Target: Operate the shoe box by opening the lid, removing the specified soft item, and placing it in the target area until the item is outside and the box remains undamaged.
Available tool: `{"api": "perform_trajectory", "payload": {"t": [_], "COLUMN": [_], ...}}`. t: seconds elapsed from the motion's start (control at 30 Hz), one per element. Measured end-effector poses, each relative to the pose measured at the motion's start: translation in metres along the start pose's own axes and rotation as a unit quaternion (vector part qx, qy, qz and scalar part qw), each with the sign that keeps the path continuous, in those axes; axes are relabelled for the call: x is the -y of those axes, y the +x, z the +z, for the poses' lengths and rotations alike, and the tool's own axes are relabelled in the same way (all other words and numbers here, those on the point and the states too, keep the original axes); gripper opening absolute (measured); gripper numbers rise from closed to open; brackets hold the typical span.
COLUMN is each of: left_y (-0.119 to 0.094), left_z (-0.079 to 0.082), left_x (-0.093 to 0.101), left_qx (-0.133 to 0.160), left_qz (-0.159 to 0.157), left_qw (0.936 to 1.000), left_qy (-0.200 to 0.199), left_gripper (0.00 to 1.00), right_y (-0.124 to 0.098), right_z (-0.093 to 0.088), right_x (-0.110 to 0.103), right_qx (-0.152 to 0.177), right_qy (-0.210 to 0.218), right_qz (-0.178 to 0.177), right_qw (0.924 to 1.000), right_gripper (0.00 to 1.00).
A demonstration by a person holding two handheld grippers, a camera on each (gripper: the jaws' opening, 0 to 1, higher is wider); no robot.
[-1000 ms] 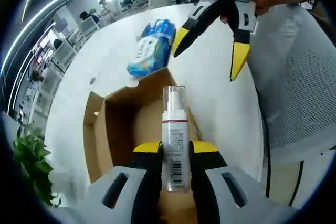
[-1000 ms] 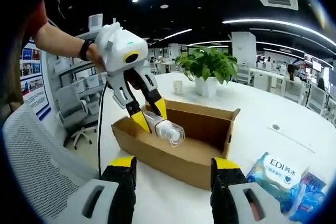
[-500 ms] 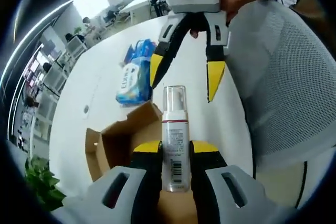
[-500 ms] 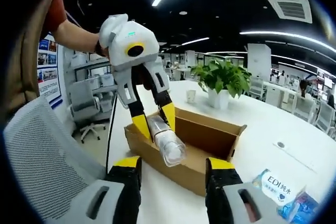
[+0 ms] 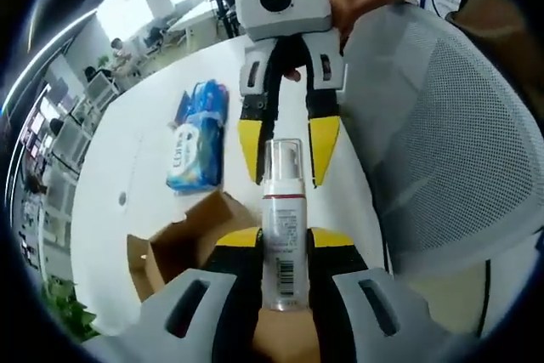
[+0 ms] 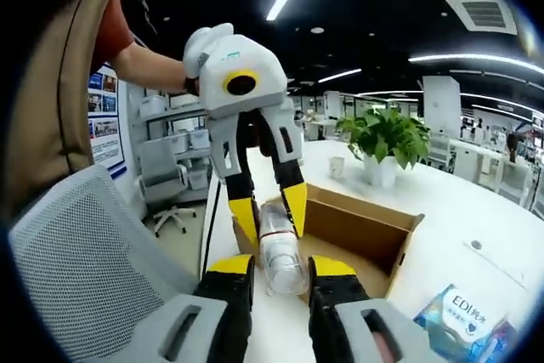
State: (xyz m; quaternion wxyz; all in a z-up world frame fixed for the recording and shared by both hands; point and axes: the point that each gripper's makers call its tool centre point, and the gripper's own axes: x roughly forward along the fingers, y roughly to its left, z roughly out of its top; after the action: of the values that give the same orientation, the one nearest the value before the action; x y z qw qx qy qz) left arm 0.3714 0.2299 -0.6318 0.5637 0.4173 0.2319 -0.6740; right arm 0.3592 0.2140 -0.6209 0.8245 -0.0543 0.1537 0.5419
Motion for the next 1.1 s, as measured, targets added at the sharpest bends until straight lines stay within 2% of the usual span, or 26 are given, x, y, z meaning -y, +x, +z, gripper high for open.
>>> {"api": "perform_trajectory", "payload": {"t": [0.33,0.6,0.67,1.1], "left_y": [-0.001,-0.001,0.000,0.011], "left_z": [0.007,0.009,0.009,0.011], "left_x": [0.013,0.014,0.013,0.014], "left_qx": [0.014,0.020,0.025,0.031], "left_qz": [-0.030,-0.038,-0.040,-0.039], "left_qw": [0.9994,0.9989,0.9986,0.9978], "left_qy": [-0.007,-0.020,-0.026,-0.044], "left_gripper": [0.18,0.18,0.18,0.20], "right_y": [-0.004,-0.004,-0.005,-0.014], "right_z": [0.000,0.001,0.002,-0.004], "right_x": [-0.014,-0.014,-0.012,-0.009], "right_qx": [0.000,0.006,0.010,-0.003], "right_qy": [0.006,0.017,0.031,0.071], "right_qz": [0.031,0.030,0.028,0.024], "right_qw": [0.9995,0.9994,0.9991,0.9972], "right_gripper": [0.17,0.17,0.16,0.15]}}
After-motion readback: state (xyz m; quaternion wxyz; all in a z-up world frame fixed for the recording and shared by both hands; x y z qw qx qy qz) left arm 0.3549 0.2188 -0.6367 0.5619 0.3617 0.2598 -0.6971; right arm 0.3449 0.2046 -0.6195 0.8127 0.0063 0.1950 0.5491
